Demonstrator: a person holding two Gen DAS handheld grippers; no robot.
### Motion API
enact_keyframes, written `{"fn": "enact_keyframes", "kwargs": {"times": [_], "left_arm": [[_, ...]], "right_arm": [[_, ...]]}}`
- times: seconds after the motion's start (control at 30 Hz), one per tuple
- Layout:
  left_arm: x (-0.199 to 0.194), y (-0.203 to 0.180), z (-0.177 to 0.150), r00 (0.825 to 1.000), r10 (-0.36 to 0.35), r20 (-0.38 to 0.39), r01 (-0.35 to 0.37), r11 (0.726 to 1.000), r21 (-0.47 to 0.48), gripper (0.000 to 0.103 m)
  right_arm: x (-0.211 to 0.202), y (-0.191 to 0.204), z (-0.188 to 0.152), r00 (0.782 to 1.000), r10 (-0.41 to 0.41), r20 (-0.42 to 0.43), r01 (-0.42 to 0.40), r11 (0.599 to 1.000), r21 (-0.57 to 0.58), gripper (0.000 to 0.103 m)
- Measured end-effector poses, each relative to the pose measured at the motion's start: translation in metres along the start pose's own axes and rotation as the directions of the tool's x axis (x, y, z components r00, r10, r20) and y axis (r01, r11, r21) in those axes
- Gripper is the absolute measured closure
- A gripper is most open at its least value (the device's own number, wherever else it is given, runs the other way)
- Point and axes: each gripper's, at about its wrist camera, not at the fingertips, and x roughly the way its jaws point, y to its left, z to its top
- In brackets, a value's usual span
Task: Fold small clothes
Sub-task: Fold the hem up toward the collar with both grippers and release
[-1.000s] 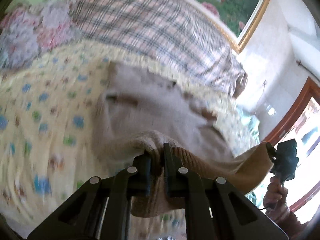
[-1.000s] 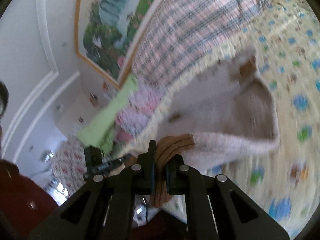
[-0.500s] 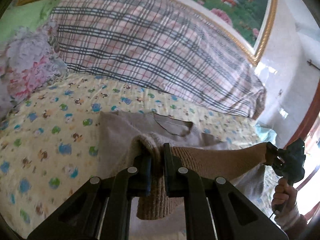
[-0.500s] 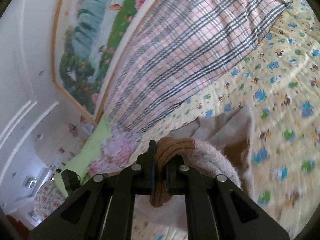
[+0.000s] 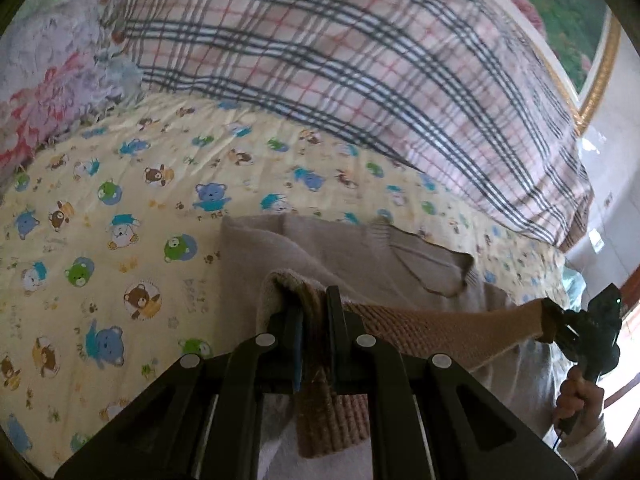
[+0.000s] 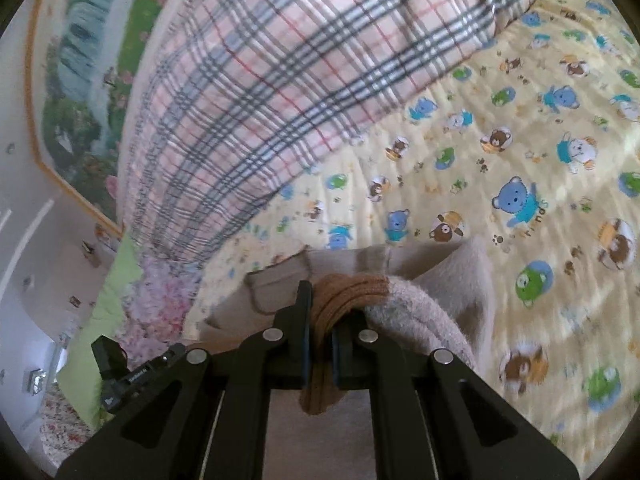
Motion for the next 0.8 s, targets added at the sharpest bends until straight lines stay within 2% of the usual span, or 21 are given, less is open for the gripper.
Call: {"fn": "enact_keyframes", "kwargs": {"times": [0.2, 0.33, 0.37, 0.4, 0.43, 0.47, 0.57, 0.67, 0.73, 0.8], "left_arm": [[0.027, 0.012, 0.002, 0.999, 0.028, -0.043, -0.03, 0.999, -0.03, 0.093], [0.02, 0.016, 0.011, 0.999, 0.038, -0.018, -0.039, 0.998, -0.054, 0.081], [0.013, 0.017, 0.014, 0.998, 0.062, -0.001, -0.062, 0.996, -0.056, 0.07], [0.005, 0.018, 0.016, 0.995, 0.093, 0.023, -0.092, 0.994, -0.06, 0.053], [-0.001, 0.02, 0.018, 0.994, 0.101, 0.039, -0.098, 0.993, -0.065, 0.049], [-0.011, 0.024, 0.02, 0.994, 0.097, 0.056, -0.092, 0.993, -0.079, 0.049], [-0.03, 0.021, 0.017, 0.996, 0.073, 0.053, -0.069, 0.995, -0.067, 0.05], [-0.05, -0.006, -0.005, 1.0, 0.016, 0.022, -0.017, 0.999, 0.037, 0.05], [-0.053, -0.026, -0.025, 0.998, -0.05, -0.027, 0.052, 0.994, 0.099, 0.049], [-0.046, -0.052, -0.049, 0.987, -0.107, -0.117, 0.126, 0.977, 0.171, 0.049]], "right_arm": [[0.028, -0.017, 0.003, 0.994, -0.097, -0.052, 0.098, 0.995, 0.017, 0.094], [0.031, -0.026, 0.006, 0.992, -0.105, -0.074, 0.11, 0.991, 0.07, 0.093], [0.028, -0.025, 0.007, 0.992, -0.104, -0.066, 0.109, 0.991, 0.072, 0.091], [0.024, -0.023, 0.009, 0.992, -0.117, -0.056, 0.12, 0.991, 0.065, 0.086], [0.02, -0.02, 0.01, 0.991, -0.128, -0.045, 0.13, 0.99, 0.058, 0.083], [0.015, -0.018, 0.011, 0.991, -0.133, -0.028, 0.134, 0.989, 0.054, 0.075], [-0.006, -0.006, 0.012, 0.991, -0.13, 0.026, 0.129, 0.991, 0.04, 0.064], [-0.024, 0.013, 0.001, 0.994, -0.1, 0.05, 0.101, 0.995, -0.007, 0.064], [-0.028, 0.032, -0.016, 0.997, -0.078, 0.017, 0.08, 0.993, -0.083, 0.064], [-0.022, 0.055, -0.04, 0.995, -0.073, -0.063, 0.06, 0.98, -0.192, 0.064]]}}
